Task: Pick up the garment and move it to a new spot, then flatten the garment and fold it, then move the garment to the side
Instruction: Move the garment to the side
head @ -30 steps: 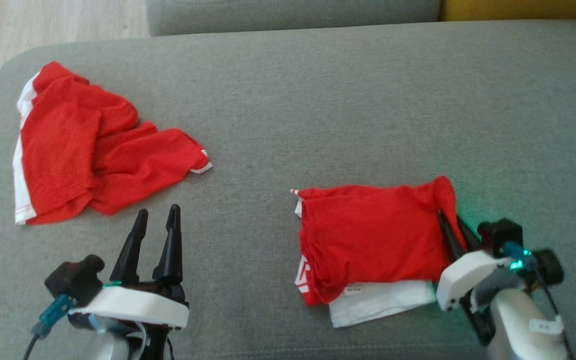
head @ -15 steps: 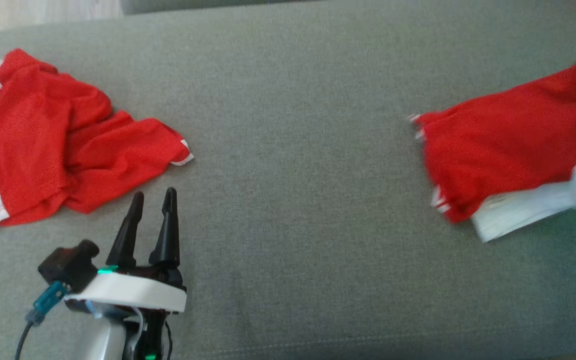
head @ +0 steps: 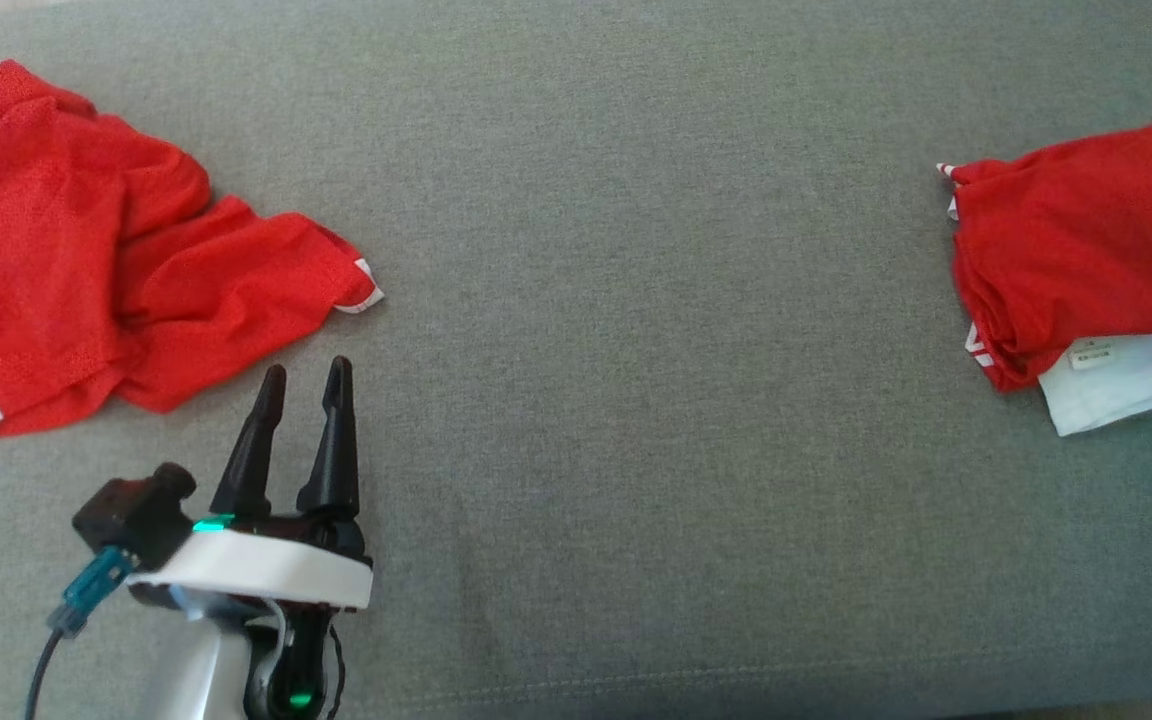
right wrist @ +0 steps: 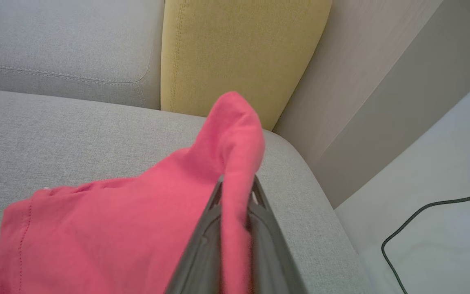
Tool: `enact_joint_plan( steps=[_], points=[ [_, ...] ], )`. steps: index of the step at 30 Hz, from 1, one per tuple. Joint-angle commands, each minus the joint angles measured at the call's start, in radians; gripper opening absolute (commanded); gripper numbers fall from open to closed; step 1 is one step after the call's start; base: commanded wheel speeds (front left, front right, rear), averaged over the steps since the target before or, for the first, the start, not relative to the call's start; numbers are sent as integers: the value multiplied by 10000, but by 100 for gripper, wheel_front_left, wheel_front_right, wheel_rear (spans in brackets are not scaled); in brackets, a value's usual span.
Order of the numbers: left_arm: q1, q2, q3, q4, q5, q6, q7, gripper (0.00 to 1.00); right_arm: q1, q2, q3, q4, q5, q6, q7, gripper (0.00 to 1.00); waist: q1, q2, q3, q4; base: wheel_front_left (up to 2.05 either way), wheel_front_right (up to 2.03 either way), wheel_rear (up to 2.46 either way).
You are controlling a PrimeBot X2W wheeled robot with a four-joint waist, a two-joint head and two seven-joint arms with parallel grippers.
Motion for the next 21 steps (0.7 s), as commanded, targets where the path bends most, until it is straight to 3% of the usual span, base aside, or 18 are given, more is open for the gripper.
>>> enact_joint_plan(
  steps=[1, 4, 5, 6, 7, 16, 21],
  points=[
    [-398, 16, 270, -318, 76, -59, -90, 100, -38, -137, 44, -478, -29, -9, 65, 0, 0, 0, -14, 3, 0, 0, 0],
    [-388, 16, 252, -312, 66, -59, -90, 100, 23, -88, 15, -575, 21, -9, 87, 0, 0, 0, -34, 4, 0, 0, 0],
    [-384, 16, 241, -308, 58, -60, -90, 100, 54, -51, 40, -668, 94, -9, 38, 22, 0, 0, -46, 6, 0, 0, 0],
    [-379, 16, 230, -302, 51, -60, -90, 100, 82, -27, 48, -771, 153, -9, -15, 86, 0, 0, -61, 6, 0, 0, 0],
    [-372, 16, 222, -295, 45, -60, -90, 100, 106, 11, -14, -830, 219, -9, 6, 100, 0, 0, -77, 2, 0, 0, 0],
    [-320, 16, 154, -145, -34, -60, -90, 100, 246, 184, 110, -1625, 318, -9, 199, 100, 0, 0, -340, 14, 0, 0, 0],
    [-250, 16, 154, -104, -133, -61, -90, 100, 287, 601, 324, -2082, 433, -9, 19, 100, 0, 0, -738, 89, 0, 0, 0]
  ],
)
